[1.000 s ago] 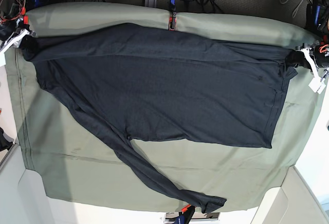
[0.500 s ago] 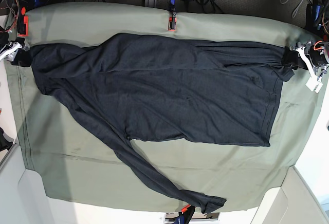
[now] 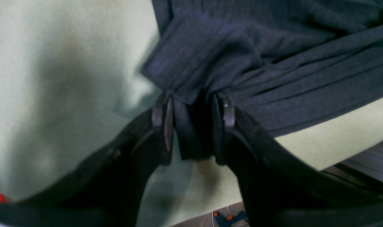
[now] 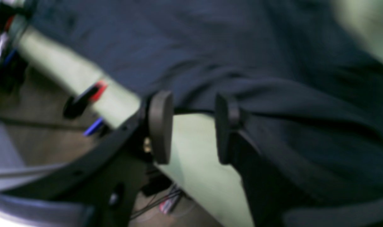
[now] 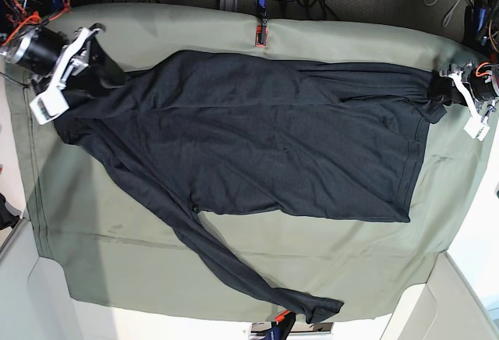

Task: Fold the T-shirt properly
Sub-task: 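Release the right gripper and reposition it along the shirt's side, then move the left gripper down the shirt's side and grasp the hem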

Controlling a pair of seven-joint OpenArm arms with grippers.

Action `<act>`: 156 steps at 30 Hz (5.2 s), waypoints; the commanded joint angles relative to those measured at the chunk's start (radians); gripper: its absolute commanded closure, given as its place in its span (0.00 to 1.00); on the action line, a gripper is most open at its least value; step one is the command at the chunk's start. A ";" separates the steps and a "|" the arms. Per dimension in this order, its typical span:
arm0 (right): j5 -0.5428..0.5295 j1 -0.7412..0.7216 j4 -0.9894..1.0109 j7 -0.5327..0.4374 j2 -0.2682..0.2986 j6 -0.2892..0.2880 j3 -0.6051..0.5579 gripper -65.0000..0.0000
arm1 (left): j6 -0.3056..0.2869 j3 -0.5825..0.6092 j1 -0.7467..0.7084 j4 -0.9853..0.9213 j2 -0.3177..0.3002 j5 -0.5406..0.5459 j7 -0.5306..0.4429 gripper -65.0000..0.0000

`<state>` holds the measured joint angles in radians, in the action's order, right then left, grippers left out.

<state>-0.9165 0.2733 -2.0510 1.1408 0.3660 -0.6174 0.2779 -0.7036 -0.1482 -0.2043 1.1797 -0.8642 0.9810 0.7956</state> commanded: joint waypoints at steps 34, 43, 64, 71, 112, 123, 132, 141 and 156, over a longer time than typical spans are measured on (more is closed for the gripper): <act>1.029 -0.296 0.207 -0.406 0.013 0.303 -0.974 0.97 | 0.005 -0.009 0.007 0.008 -0.025 0.002 0.009 0.65; 1.024 -0.330 0.201 -0.394 0.013 0.309 -0.926 0.97 | 0.005 -0.009 0.007 0.008 -0.025 0.002 0.009 0.65; 0.981 -0.417 0.220 -0.388 0.013 0.339 -0.892 0.61 | 0.005 -0.009 0.005 0.008 -0.026 0.002 0.013 0.65; 0.935 -0.390 0.164 -0.327 0.013 0.409 -0.829 0.45 | 0.005 -0.010 0.005 0.011 -0.032 0.046 0.078 0.54; 0.533 -0.610 0.691 -0.397 -0.078 0.278 -0.101 0.45 | 0.005 -0.142 0.117 0.121 -0.174 0.187 0.143 0.54; 0.493 -0.657 0.903 -0.372 -0.129 0.137 -0.103 0.45 | 0.005 -0.121 0.208 0.108 -0.065 -0.002 -0.010 0.54; 0.460 -0.651 0.903 -0.327 -0.131 0.130 -0.103 0.45 | 0.005 0.062 0.484 -0.146 0.039 -0.195 -0.177 0.54; 0.462 -0.636 0.903 -0.320 -0.131 0.130 -0.103 0.45 | 0.116 0.216 0.828 -0.589 0.210 -0.474 -0.440 0.54; 0.459 -0.636 0.903 -0.303 -0.131 0.130 -0.103 0.45 | 0.016 0.258 0.949 -0.886 0.319 -0.552 -0.536 0.54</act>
<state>-0.4595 -0.3466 -1.1389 0.8196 0.2249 -0.4904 0.1726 -0.6670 0.1120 0.7151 0.2829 -0.5388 0.4202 0.2630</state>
